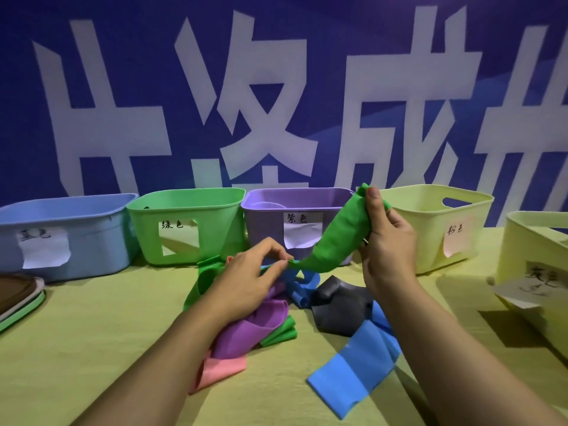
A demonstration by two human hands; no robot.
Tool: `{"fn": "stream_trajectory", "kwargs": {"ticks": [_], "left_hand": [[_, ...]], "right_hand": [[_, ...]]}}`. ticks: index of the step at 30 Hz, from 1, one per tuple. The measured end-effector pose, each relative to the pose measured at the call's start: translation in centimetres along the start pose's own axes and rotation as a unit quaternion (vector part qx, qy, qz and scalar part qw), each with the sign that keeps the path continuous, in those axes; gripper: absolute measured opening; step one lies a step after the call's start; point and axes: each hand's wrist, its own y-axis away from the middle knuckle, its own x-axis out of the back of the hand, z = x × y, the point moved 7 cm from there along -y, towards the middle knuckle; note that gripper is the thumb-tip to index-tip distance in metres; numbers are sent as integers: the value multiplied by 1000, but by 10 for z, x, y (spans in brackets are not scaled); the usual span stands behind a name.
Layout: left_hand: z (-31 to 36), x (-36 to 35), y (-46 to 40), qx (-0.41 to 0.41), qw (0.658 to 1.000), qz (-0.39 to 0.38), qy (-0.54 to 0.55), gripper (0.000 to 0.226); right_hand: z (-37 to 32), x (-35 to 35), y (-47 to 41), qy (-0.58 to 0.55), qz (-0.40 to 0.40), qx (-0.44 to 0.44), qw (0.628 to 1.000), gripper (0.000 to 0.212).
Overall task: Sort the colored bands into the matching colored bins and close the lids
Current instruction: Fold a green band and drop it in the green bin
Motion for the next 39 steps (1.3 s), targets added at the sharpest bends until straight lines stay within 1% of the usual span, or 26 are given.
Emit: {"fn": "stream_trajectory", "kwargs": {"ticks": [5, 9, 12, 13, 14, 15, 17, 18, 19, 20, 22, 24, 26, 28, 30, 32, 34, 37, 39], "left_hand": [[9, 9, -6, 24, 998, 52, 23, 14], [28, 24, -12, 55, 987, 106, 104, 9], [43, 30, -9, 68, 973, 121, 186, 4], [48, 29, -6, 65, 967, 110, 220, 6], [54, 27, -3, 56, 963, 89, 248, 16], [58, 24, 2, 52, 964, 62, 254, 26], [69, 17, 11, 43, 976, 12, 215, 34], [73, 14, 15, 39, 981, -3, 190, 34], [77, 11, 20, 40, 983, -13, 179, 28], [81, 10, 26, 48, 981, -15, 190, 22], [88, 8, 38, 72, 967, -17, 244, 15], [95, 6, 49, 88, 942, -36, 321, 16], [100, 4, 60, 105, 920, -60, 372, 17], [101, 2, 70, 131, 898, -82, 412, 32], [98, 6, 80, 148, 887, -85, 429, 42], [98, 12, 90, 148, 889, -80, 427, 38], [101, 13, 99, 149, 889, -96, 423, 31], [103, 11, 109, 136, 923, -106, 344, 23], [105, 5, 115, 135, 935, -120, 304, 19]], "right_hand": [[-49, -46, -11, 86, -49, 64, 993, 21], [-87, -93, -10, 141, -120, 96, 978, 21], [-108, -112, 2, 150, -142, 119, 971, 23], [-114, -116, 6, 146, -146, 123, 971, 22], [-120, -120, 11, 138, -148, 125, 971, 21], [-126, -122, 15, 130, -149, 127, 972, 20], [-135, -126, 21, 121, -144, 131, 973, 19], [-138, -127, 23, 122, -141, 131, 974, 18], [-142, -128, 26, 123, -138, 132, 974, 18], [-144, -128, 29, 126, -138, 135, 973, 19], [-146, -125, 35, 129, -142, 137, 972, 20], [-142, -119, 41, 125, -147, 128, 973, 19], [-138, -113, 46, 119, -150, 121, 974, 16], [-135, -106, 51, 117, -146, 120, 975, 15], [-133, -100, 55, 118, -141, 120, 976, 14], [-132, -94, 60, 120, -136, 122, 976, 15], [-131, -89, 64, 119, -130, 121, 977, 15], [-127, -83, 69, 115, -129, 117, 978, 13], [-123, -79, 70, 118, -126, 117, 978, 13]]}}
